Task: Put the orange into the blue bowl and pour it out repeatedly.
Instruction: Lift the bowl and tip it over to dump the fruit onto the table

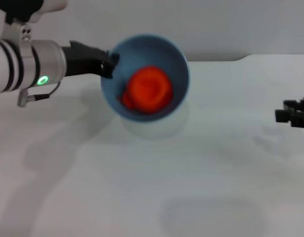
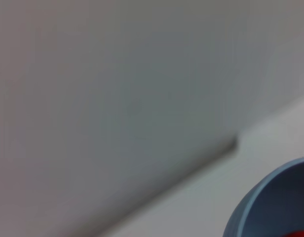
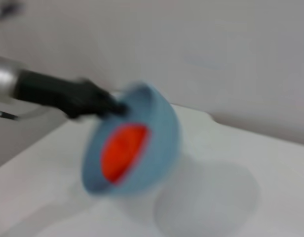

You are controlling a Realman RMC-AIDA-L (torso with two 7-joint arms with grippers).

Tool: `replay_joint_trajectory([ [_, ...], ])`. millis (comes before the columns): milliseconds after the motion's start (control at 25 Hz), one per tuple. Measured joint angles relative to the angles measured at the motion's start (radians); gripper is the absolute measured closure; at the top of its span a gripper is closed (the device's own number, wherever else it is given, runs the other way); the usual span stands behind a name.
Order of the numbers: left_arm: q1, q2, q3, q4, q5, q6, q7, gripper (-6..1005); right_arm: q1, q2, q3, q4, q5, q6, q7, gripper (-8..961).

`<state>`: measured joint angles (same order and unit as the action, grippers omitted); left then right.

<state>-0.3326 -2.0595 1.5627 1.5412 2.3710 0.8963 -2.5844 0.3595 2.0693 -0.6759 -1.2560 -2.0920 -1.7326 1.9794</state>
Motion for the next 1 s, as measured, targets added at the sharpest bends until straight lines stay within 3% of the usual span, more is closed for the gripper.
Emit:
replay_joint_trajectory([
  [40, 0.044, 0.001, 0.03, 0.03, 0.002, -0.071, 0.025, 1000, -0.003, -0.002, 0.016, 0.014, -0.009, -0.001, 0.0, 520],
  [80, 0.128, 0.002, 0.106, 0.073, 0.01, -0.228, 0.097, 1000, -0.01, -0.004, 0.043, 0.04, -0.02, 0.002, -0.004, 520],
  [120, 0.128, 0.002, 0.106, 0.073, 0.01, -0.228, 0.097, 1000, -0.01, -0.004, 0.043, 0.04, -0.02, 0.002, -0.004, 520],
  [320, 0.292, 0.001, 0.377, 0.08, 0.019, -0.692, 0.386, 1001, -0.021, -0.006, 0.06, 0.077, -0.023, 0.007, -0.014, 520],
  [480, 0.34, 0.001, 0.553, 0.032, 0.038, -0.966, 0.622, 1001, -0.02, -0.007, 0.062, 0.087, -0.023, 0.007, -0.023, 519],
  [520, 0.348, 0.001, 0.625, -0.004, 0.069, -1.085, 0.685, 1001, -0.02, -0.007, 0.062, 0.087, -0.024, 0.007, -0.023, 519],
  [560, 0.348, 0.001, 0.625, -0.004, 0.069, -1.085, 0.685, 1001, -0.021, -0.007, 0.062, 0.087, -0.024, 0.007, -0.023, 519],
  [640, 0.347, -0.001, 0.717, -0.086, 0.124, -1.277, 0.756, 1001, -0.021, -0.007, 0.062, 0.089, -0.024, 0.007, -0.023, 519],
  [720, 0.325, -0.01, 0.809, -0.212, 0.161, -1.515, 0.818, 1001, -0.019, -0.006, 0.063, 0.099, -0.024, 0.008, -0.024, 519],
  [800, 0.263, -0.015, 0.92, -0.379, 0.162, -1.801, 0.898, 1001, -0.016, -0.005, 0.063, 0.119, -0.023, 0.009, -0.024, 519],
  [880, 0.221, -0.015, 0.991, -0.472, 0.149, -2.031, 0.96, 1001, -0.014, -0.006, 0.063, 0.132, -0.022, 0.014, -0.024, 518],
  [960, 0.208, -0.014, 1.02, -0.501, 0.144, -2.153, 1.006, 1001, -0.014, -0.006, 0.063, 0.135, -0.021, 0.016, -0.024, 518],
  [1000, 0.208, -0.014, 1.02, -0.501, 0.144, -2.153, 1.006, 1001, -0.014, -0.006, 0.063, 0.135, -0.019, 0.018, -0.024, 518],
])
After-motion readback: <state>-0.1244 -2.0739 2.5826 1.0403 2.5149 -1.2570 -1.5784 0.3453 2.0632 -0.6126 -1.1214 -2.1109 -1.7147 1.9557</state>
